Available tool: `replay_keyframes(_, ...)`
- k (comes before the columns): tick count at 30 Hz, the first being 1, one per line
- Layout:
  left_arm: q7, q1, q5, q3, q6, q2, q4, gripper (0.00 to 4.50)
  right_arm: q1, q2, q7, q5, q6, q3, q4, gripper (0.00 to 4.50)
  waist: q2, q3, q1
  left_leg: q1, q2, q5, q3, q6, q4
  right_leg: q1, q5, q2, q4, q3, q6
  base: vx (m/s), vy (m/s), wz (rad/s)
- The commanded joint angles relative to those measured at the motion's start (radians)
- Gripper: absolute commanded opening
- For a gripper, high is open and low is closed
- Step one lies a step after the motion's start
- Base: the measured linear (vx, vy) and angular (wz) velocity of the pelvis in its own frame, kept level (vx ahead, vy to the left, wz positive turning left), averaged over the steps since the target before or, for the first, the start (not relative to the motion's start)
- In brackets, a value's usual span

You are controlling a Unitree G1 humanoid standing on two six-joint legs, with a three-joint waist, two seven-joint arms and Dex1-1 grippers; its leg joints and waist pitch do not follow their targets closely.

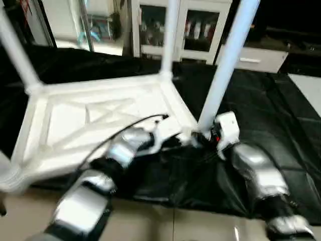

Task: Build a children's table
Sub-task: Rotate leg to tighten

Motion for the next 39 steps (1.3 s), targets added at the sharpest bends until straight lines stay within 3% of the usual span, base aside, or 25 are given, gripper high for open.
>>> replay_keyframes(1,0.122,-0.057,-0.004,0.034,-0.022,-0.043,0.010,0.00,-0.023,0.036,-0.152,-0.041,-0.012,-0.010,0.097,2.60,-0.002,-0.062,0.002,-0.002,-0.001,-0.258,0.006,0.010,-0.078,0.059,-0.347,-0.015,-0.079,0.020,-0.160,0.000,0.000,0.00)
replay_keyframes(5,0.176,-0.081,0.009,0.030,-0.026,-0.058,0.048,0.00,-0.063,0.082,-0.221,-0.058,-0.044,-0.010,0.142,2.60,-0.001,-0.068,0.007,-0.002,0.000,-0.176,0.011,0.041,-0.071,0.065,-0.189,-0.015,-0.059,0.023,-0.212,0.027,0.001,0.01)
replay_keyframes(6,0.193,-0.090,0.014,0.032,-0.042,-0.064,0.070,0.00,-0.083,0.106,-0.243,-0.068,-0.058,-0.007,0.155,2.60,-0.006,-0.071,0.008,-0.005,-0.001,-0.127,0.012,0.061,-0.068,0.071,-0.109,-0.013,-0.051,0.023,-0.231,0.057,0.002,0.01)
replay_keyframes(7,0.193,-0.090,0.014,0.032,-0.042,-0.064,0.070,0.00,-0.083,0.106,-0.243,-0.068,-0.058,-0.007,0.155,2.60,-0.005,-0.072,0.011,-0.002,-0.001,-0.087,0.014,0.085,-0.065,0.072,-0.047,-0.014,-0.043,0.024,-0.253,0.055,0.003,0.01)
replay_keyframes(9,0.192,-0.092,0.024,0.028,-0.061,-0.061,0.084,0.00,-0.093,0.121,-0.223,-0.055,-0.079,-0.016,0.149,2.60,-0.012,-0.071,0.013,-0.003,-0.002,-0.055,0.017,0.123,-0.062,0.074,0.000,-0.014,-0.039,0.025,-0.277,0.027,0.001,0.01)
replay_keyframes(11,0.187,-0.091,0.027,0.027,-0.076,-0.056,0.094,0.00,-0.097,0.135,-0.181,-0.021,-0.117,-0.036,0.151,2.60,-0.013,-0.066,0.016,-0.001,0.001,-0.101,0.018,0.140,-0.065,0.074,-0.080,-0.021,-0.048,0.024,-0.274,0.000,0.000,0.00)
replay_keyframes(13,0.173,-0.085,0.024,0.025,-0.095,-0.046,0.099,0.00,-0.086,0.133,-0.139,-0.004,-0.166,-0.039,0.134,2.60,-0.015,-0.062,0.016,0.001,0.003,-0.138,0.018,0.129,-0.068,0.071,-0.150,-0.021,-0.055,0.024,-0.259,0.000,0.000,0.00)
replay_keyframes(14,0.164,-0.079,0.021,0.024,-0.100,-0.041,0.099,0.00,-0.075,0.125,-0.124,-0.007,-0.181,-0.030,0.118,3.29,-0.014,-0.062,0.017,0.002,0.004,-0.149,0.017,0.117,-0.070,0.070,-0.173,-0.022,-0.057,0.024,-0.247,0.000,0.000,0.00)
replay_keyframes(15,0.147,-0.070,0.017,0.025,-0.108,-0.033,0.094,0.00,-0.059,0.115,-0.110,-0.008,-0.187,-0.021,0.090,3.29,-0.009,-0.061,0.017,0.004,0.004,-0.157,0.018,0.110,-0.070,0.068,-0.177,-0.020,-0.058,0.025,-0.243,0.000,0.000,0.00)
replay_keyframes(18,0.105,-0.049,0.008,0.028,-0.118,-0.016,0.077,0.00,-0.025,0.091,-0.091,-0.010,-0.179,-0.015,0.019,3.50,-0.012,-0.058,0.012,-0.004,0.004,-0.172,0.015,0.102,-0.074,0.075,-0.194,-0.019,-0.060,0.024,-0.217,0.000,0.000,0.00)
replay_keyframes(20,0.068,-0.035,0.005,0.028,-0.132,0.000,0.061,0.00,-0.006,0.065,-0.072,-0.005,-0.160,-0.030,-0.038,3.76,-0.011,-0.058,0.010,0.000,0.004,-0.179,0.016,0.095,-0.074,0.070,-0.233,-0.019,-0.065,0.025,-0.209,0.000,0.000,0.00)
replay_keyframes(22,0.035,-0.025,0.001,0.027,-0.143,0.011,0.049,0.00,0.005,0.046,-0.053,0.000,-0.145,-0.038,-0.071,3.88,-0.015,-0.058,0.011,0.000,0.005,-0.175,0.016,0.097,-0.073,0.069,-0.232,-0.018,-0.064,0.026,-0.210,0.000,0.000,0.00)
replay_keyframes(24,-0.021,-0.010,-0.007,0.024,-0.157,0.023,0.031,0.00,0.019,0.014,-0.011,0.011,-0.118,-0.042,-0.109,4.12,-0.011,-0.056,0.016,0.000,0.006,-0.168,0.015,0.104,-0.075,0.070,-0.223,-0.019,-0.063,0.026,-0.210,0.000,0.000,0.00)
replay_keyframes(25,-0.057,-0.002,-0.011,0.020,-0.161,0.033,0.018,0.00,0.028,-0.016,0.036,0.020,-0.092,-0.034,-0.132,4.19,-0.020,-0.054,0.014,-0.001,0.006,-0.171,0.017,0.106,-0.075,0.069,-0.227,-0.017,-0.064,0.026,-0.210,0.000,0.000,0.00)
replay_keyframes(27,-0.189,0.025,-0.033,0.002,-0.169,0.067,-0.032,0.00,0.060,-0.120,0.193,0.040,-0.017,-0.002,-0.196,4.33,-0.019,-0.053,0.022,0.000,0.008,-0.173,0.016,0.115,-0.074,0.071,-0.238,-0.020,-0.063,0.027,-0.212,0.000,0.000,0.00)
replay_keyframes(30,-0.342,0.062,-0.052,-0.025,-0.166,0.110,-0.085,0.00,0.096,-0.222,0.375,0.065,0.022,0.043,-0.250,4.42,-0.022,-0.054,0.029,-0.001,0.011,-0.173,0.017,0.126,-0.072,0.071,-0.233,-0.022,-0.060,0.028,-0.215,0.000,0.000,0.00)
replay_keyframes(31,-0.345,0.063,-0.052,-0.026,-0.165,0.111,-0.087,0.00,0.097,-0.225,0.381,0.066,0.023,0.045,-0.252,4.42,-0.022,-0.053,0.031,-0.001,0.012,-0.174,0.016,0.126,-0.073,0.069,-0.236,-0.023,-0.061,0.028,-0.216,0.000,0.000,0.00)
replay_keyframes(32,-0.448,0.090,-0.066,-0.042,-0.162,0.136,-0.123,0.00,0.133,-0.292,0.521,0.091,0.012,0.076,-0.299,4.42,-0.012,-0.052,0.034,0.000,0.015,-0.192,0.016,0.119,-0.075,0.066,-0.250,-0.025,-0.062,0.029,-0.220,0.000,0.000,0.00)
replay_keyframes(34,-0.516,0.110,-0.085,-0.047,-0.160,0.148,-0.150,0.00,0.157,-0.334,0.592,0.086,-0.026,0.101,-0.321,4.42,-0.016,-0.052,0.039,0.005,0.019,-0.198,0.018,0.116,-0.074,0.064,-0.225,-0.024,-0.060,0.031,-0.233,0.000,0.000,0.00)
replay_keyframes(35,-0.568,0.127,-0.098,-0.051,-0.152,0.159,-0.176,0.00,0.174,-0.363,0.635,0.080,-0.052,0.118,-0.338,4.42,-0.016,-0.051,0.040,0.001,0.018,-0.195,0.019,0.113,-0.074,0.066,-0.216,-0.023,-0.058,0.030,-0.235,0.000,0.000,0.00)
replay_keyframes(39,-0.662,0.153,-0.120,-0.067,-0.120,0.174,-0.221,0.00,0.210,-0.409,0.765,0.129,-0.011,0.149,-0.383,4.42,-0.018,-0.049,0.040,0.002,0.019,-0.228,0.018,0.109,-0.077,0.064,-0.278,-0.026,-0.065,0.031,-0.223,0.000,0.000,0.00)
